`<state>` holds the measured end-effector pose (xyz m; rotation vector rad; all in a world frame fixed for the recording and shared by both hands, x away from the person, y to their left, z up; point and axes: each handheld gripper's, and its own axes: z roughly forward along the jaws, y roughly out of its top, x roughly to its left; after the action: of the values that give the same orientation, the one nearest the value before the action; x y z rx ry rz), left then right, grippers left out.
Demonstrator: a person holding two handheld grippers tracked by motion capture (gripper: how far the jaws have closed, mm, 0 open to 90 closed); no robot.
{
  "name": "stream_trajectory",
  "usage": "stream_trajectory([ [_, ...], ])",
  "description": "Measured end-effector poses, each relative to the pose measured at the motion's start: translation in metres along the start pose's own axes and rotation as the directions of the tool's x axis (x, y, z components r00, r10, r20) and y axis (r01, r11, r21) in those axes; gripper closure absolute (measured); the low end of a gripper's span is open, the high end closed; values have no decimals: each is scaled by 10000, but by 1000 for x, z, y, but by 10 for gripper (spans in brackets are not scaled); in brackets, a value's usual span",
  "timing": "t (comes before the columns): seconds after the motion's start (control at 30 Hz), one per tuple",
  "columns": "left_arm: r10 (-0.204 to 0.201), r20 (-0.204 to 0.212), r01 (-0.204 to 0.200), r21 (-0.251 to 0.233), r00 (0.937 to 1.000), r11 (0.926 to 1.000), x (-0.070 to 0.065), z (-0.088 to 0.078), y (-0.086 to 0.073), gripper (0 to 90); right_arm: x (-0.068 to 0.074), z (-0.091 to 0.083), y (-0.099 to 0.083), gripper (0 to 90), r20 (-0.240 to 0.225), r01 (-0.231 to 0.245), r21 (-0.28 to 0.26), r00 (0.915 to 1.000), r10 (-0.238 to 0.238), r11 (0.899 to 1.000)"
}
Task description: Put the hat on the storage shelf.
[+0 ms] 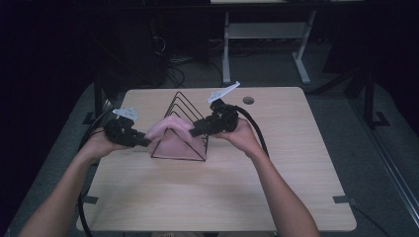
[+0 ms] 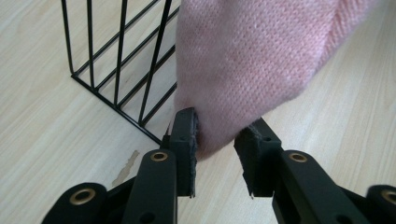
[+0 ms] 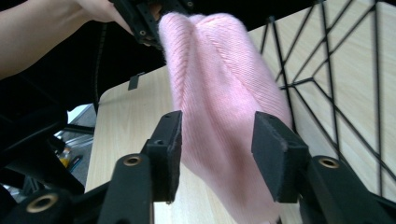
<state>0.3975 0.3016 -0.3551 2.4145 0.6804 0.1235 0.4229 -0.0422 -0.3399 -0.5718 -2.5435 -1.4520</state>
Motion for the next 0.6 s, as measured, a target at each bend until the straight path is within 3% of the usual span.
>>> stream_trajectory([
  [0.3,-129,-61,128,-221,9999,9997,-2,-7,-3,623,-1,-27,-14,438,592,-252,-128,9979,259,9996],
  [0.6,-139,-91,138,-129,9999,9998,-5,-9,-3,591,-5,-53,-36,407,1168,-628,-227,9910,650,9978],
])
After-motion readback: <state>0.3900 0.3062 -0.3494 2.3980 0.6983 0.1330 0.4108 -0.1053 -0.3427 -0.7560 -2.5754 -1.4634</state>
